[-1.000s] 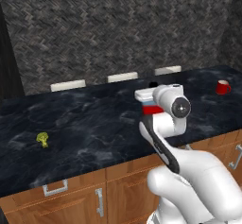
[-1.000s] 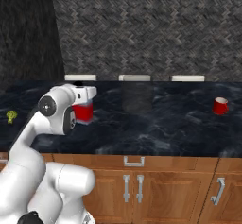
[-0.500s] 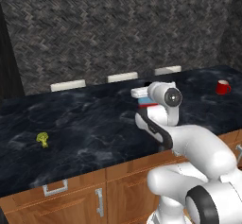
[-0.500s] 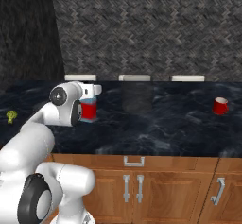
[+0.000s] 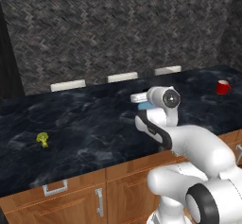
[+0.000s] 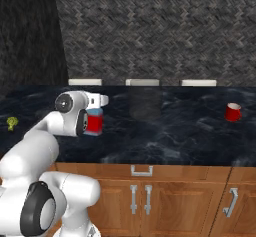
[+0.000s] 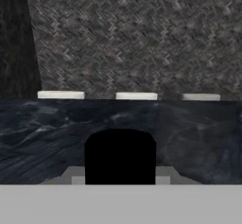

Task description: Open the cabinet directly in front. Then move the liquor and the mug to the dining counter with the jar on it.

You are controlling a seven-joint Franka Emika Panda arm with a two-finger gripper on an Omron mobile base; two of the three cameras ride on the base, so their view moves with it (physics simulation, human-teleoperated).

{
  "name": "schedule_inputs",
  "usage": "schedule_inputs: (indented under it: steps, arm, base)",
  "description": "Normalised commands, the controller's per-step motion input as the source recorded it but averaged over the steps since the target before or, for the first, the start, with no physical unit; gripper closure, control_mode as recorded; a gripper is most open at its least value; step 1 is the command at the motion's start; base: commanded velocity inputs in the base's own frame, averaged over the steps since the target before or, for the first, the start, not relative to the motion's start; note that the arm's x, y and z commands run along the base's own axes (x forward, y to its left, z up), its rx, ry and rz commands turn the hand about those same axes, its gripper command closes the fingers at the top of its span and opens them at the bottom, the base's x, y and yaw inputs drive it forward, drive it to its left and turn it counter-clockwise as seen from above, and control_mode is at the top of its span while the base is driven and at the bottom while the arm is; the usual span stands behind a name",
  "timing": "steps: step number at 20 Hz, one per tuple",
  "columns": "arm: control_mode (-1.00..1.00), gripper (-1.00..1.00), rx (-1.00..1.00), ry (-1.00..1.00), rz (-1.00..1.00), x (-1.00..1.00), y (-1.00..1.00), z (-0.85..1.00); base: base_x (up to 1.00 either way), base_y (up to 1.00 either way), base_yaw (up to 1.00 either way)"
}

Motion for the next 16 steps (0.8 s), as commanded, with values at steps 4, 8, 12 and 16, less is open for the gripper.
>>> schedule_inputs:
  steps: [4,8,12,16]
  arm:
    - [-1.00,1.00,0.00,0.03,0.00,0.21,0.00,-0.25]
    - [-1.00,1.00,0.00,0.00,0.00,0.32,0.00,-0.13]
    - [-1.00,1.00,0.00,0.00,0.00,0.45,0.00,-0.23]
    - [-1.00,1.00,0.00,0.00,0.00,0.54,0.00,-0.25]
  base:
    - [0.00,0.00,0.00]
    - [0.00,0.00,0.00]
    - [0.00,0.00,0.00]
    - [0.00,0.00,0.00]
